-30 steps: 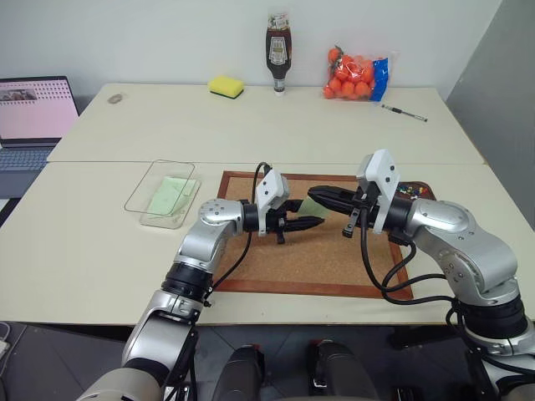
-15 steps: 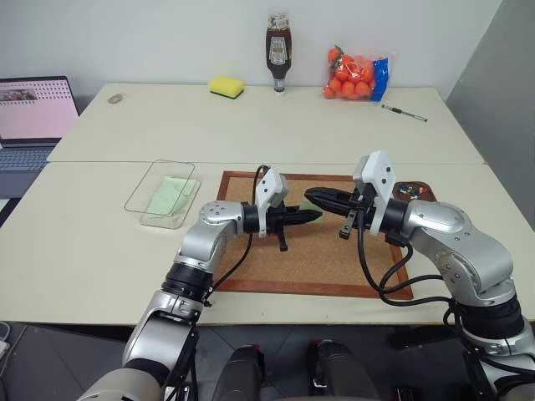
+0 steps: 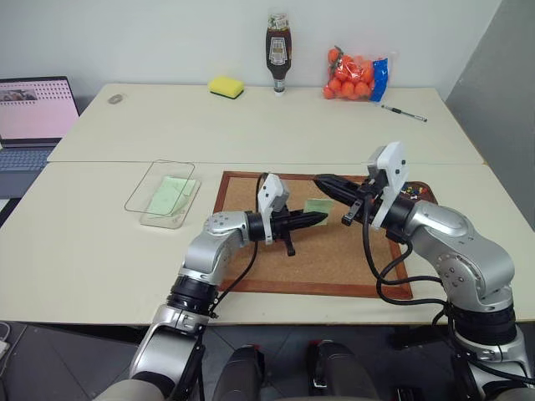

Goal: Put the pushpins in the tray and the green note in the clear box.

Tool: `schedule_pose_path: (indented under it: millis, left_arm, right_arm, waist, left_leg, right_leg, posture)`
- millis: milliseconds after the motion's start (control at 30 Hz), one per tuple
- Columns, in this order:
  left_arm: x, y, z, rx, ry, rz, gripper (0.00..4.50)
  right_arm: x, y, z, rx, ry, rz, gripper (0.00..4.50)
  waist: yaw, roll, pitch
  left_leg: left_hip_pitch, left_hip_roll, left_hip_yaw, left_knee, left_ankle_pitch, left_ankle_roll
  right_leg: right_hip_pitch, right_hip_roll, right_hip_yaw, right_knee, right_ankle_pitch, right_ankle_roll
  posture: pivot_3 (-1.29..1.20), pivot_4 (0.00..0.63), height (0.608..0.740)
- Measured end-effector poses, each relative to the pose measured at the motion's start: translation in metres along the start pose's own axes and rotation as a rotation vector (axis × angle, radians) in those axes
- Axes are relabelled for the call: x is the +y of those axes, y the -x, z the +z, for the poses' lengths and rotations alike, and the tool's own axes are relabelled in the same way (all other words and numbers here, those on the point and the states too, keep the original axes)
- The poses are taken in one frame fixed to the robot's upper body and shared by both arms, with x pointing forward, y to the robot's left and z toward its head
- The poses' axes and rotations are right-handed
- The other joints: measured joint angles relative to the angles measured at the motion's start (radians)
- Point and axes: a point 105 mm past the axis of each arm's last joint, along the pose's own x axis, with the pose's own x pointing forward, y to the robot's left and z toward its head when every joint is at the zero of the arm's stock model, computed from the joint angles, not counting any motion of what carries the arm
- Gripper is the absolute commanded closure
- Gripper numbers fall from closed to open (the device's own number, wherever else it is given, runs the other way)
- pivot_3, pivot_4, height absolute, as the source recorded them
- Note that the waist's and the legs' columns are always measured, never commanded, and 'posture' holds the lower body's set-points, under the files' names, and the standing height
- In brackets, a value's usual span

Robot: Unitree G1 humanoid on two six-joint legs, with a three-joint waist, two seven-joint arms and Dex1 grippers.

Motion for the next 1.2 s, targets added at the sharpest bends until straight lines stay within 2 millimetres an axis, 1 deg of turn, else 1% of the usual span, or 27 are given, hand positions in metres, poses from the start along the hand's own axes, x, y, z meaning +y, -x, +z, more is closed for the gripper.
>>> schedule_pose_path:
  millis: [100,167,233,267,333,433,600,700,733,800,900,1067,1200]
  left_arm:
    - [0.0,0.001,-0.001,0.0,0.003,0.015,4.49]
    - [0.001,0.003,-0.003,0.004,0.002,0.025,4.49]
    - [0.003,0.006,-0.002,0.012,-0.027,0.046,4.49]
    - [0.005,0.01,-0.001,0.022,-0.06,0.064,4.49]
    - [0.007,0.013,0.0,0.029,-0.094,0.087,4.49]
    - [0.008,0.014,0.001,0.034,-0.147,0.119,4.49]
    - [0.016,0.013,0.005,0.033,-0.271,0.235,4.49]
    - [0.017,0.009,0.008,0.022,-0.313,0.269,4.49]
    - [0.017,0.008,0.008,0.023,-0.322,0.275,4.49]
    - [0.018,0.007,0.007,0.025,-0.333,0.281,4.49]
    - [0.018,0.007,0.008,0.021,-0.34,0.287,4.49]
    - [0.02,0.008,0.009,0.023,-0.348,0.301,4.5]
    - [0.02,0.009,0.008,0.03,-0.355,0.306,4.5]
  right_arm:
    - [-0.006,0.004,0.002,-0.013,-0.008,-0.043,4.5]
    - [-0.014,0.01,0.004,-0.017,-0.009,-0.082,4.5]
    - [-0.025,0.021,0.0,0.001,-0.005,-0.147,4.5]
    - [-0.034,0.03,-0.003,0.02,0.002,-0.204,4.5]
    - [-0.046,0.04,-0.009,0.05,0.01,-0.279,4.5]
    - [-0.065,0.055,-0.023,0.107,0.01,-0.39,4.5]
    - [-0.117,0.091,-0.063,0.289,0.066,-0.69,4.5]
    - [-0.141,0.102,-0.082,0.361,0.046,-0.801,4.5]
    - [-0.15,0.106,-0.087,0.38,0.047,-0.84,4.5]
    - [-0.163,0.108,-0.089,0.392,0.054,-0.889,4.5]
    - [-0.173,0.11,-0.092,0.4,0.057,-0.919,4.5]
    - [-0.184,0.108,-0.106,0.422,0.002,-0.941,3.46]
    - [-0.185,0.107,-0.108,0.419,-0.007,-0.942,2.52]
  waist:
    - [0.0,0.0,0.0]
    - [0.0,0.0,0.0]
    - [0.001,0.0,0.0]
    - [0.001,0.0,0.0]
    - [0.002,0.0,0.0]
    - [0.002,0.0,0.0]
    - [0.001,0.0,0.0]
    - [-0.001,0.0,0.0]
    - [-0.001,0.0,0.0]
    - [-0.001,0.0,0.0]
    - [0.0,0.0,0.0]
    - [0.0,0.0,0.0]
    - [0.0,0.0,0.0]
  left_leg:
    - [0.0,0.0,0.0,0.0,0.0,0.0]
    - [0.0,0.0,0.0,0.0,0.0,0.0]
    - [-0.001,-0.001,0.0,0.0,0.0,0.0]
    - [-0.001,-0.001,0.001,0.0,0.0,0.0]
    - [0.0,-0.001,0.001,0.0,0.0,0.0]
    - [0.0,-0.001,0.001,0.0,0.0,0.0]
    - [0.001,-0.001,0.002,0.0,0.0,0.0]
    - [0.001,-0.001,0.004,0.0,0.0,0.0]
    - [0.001,-0.001,0.004,0.0,0.0,0.0]
    - [0.001,-0.001,0.004,-0.001,0.0,0.0]
    - [0.001,0.0,0.003,-0.001,0.0,0.0]
    - [0.001,-0.001,0.004,0.0,0.0,0.0]
    - [0.001,-0.001,0.004,-0.001,0.0,0.0]
  right_leg:
    - [0.0,0.0,0.0,0.0,0.0,0.0]
    - [0.0,0.0,0.0,-0.001,0.0,0.0]
    - [0.0,0.0,0.0,-0.001,0.0,0.0]
    - [0.0,0.0,0.0,-0.001,0.0,0.0]
    - [0.0,0.0,0.0,-0.001,0.0,0.0]
    - [0.0,0.0,0.001,-0.001,0.0,0.0]
    - [0.001,0.0,0.001,0.0,0.0,0.0]
    - [0.0,0.0,0.002,0.0,0.0,0.0]
    - [0.0,0.001,0.003,0.0,0.0,0.0]
    - [0.0,0.002,0.003,0.0,0.0,0.0]
    - [0.0,0.002,0.003,0.0,0.0,0.0]
    - [0.0,0.001,0.004,0.0,0.0,0.0]
    - [0.0,0.002,0.004,0.0,0.0,0.0]
  posture:
    - [0.0,0.15,0.74]
    - [0.0,0.15,0.74]
    - [0.0,0.15,0.74]
    - [0.0,0.15,0.74]
    - [0.0,0.15,0.74]
    - [0.0,0.15,0.74]
    - [0.0,0.15,0.74]
    - [0.0,0.15,0.74]
    - [0.0,0.15,0.74]
    - [0.0,0.15,0.74]
    - [0.0,0.15,0.74]
    - [0.0,0.15,0.74]
    - [0.0,0.15,0.74]
